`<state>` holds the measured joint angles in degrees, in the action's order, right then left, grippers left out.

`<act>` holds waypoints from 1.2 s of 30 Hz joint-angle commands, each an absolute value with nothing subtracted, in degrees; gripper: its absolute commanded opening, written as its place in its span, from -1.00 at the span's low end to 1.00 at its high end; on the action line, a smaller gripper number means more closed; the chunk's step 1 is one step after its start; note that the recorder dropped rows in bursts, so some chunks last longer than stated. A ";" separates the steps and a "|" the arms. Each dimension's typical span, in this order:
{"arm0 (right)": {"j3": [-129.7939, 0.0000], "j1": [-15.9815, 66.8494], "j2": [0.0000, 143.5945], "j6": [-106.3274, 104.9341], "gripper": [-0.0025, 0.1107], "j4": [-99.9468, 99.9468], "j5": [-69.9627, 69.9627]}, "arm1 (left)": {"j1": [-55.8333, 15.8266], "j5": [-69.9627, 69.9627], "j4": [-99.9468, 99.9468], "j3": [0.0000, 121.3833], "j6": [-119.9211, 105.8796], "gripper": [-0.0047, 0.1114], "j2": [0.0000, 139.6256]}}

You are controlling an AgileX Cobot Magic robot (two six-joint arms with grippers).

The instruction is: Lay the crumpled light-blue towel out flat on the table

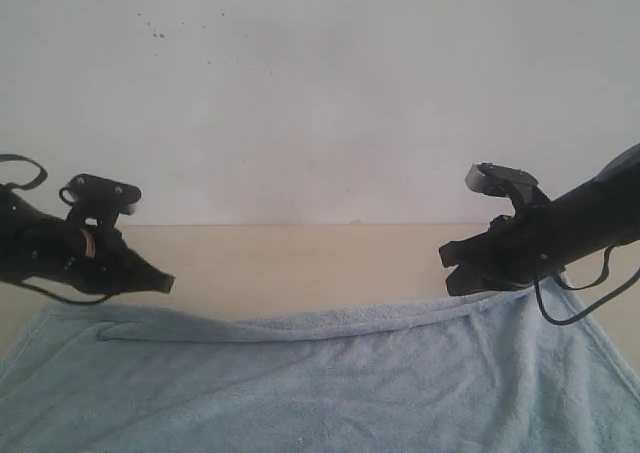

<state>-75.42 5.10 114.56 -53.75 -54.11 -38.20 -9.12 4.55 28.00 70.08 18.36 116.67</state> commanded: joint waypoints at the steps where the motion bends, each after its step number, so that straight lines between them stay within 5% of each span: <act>1: -75.36 5.11 112.00 -54.31 -0.96 -55.84 -38.96 | -7.01 11.09 26.15 79.37 23.20 -0.85 119.39; 8: -75.47 5.11 110.68 -55.67 -0.96 -55.84 -42.68 | -7.14 16.58 25.00 79.06 21.98 -0.85 113.20; 17: -75.37 6.48 110.68 -55.81 -0.96 -55.18 -46.51 | -7.23 12.78 23.25 63.79 22.27 -0.85 102.72; 36: -75.37 17.93 118.41 -55.17 -0.96 -53.59 -36.50 | -7.36 8.25 21.22 54.39 22.27 -0.85 99.11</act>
<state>-75.37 17.90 118.05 -55.16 -53.77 -37.04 -6.98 8.98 21.83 54.58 22.41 99.75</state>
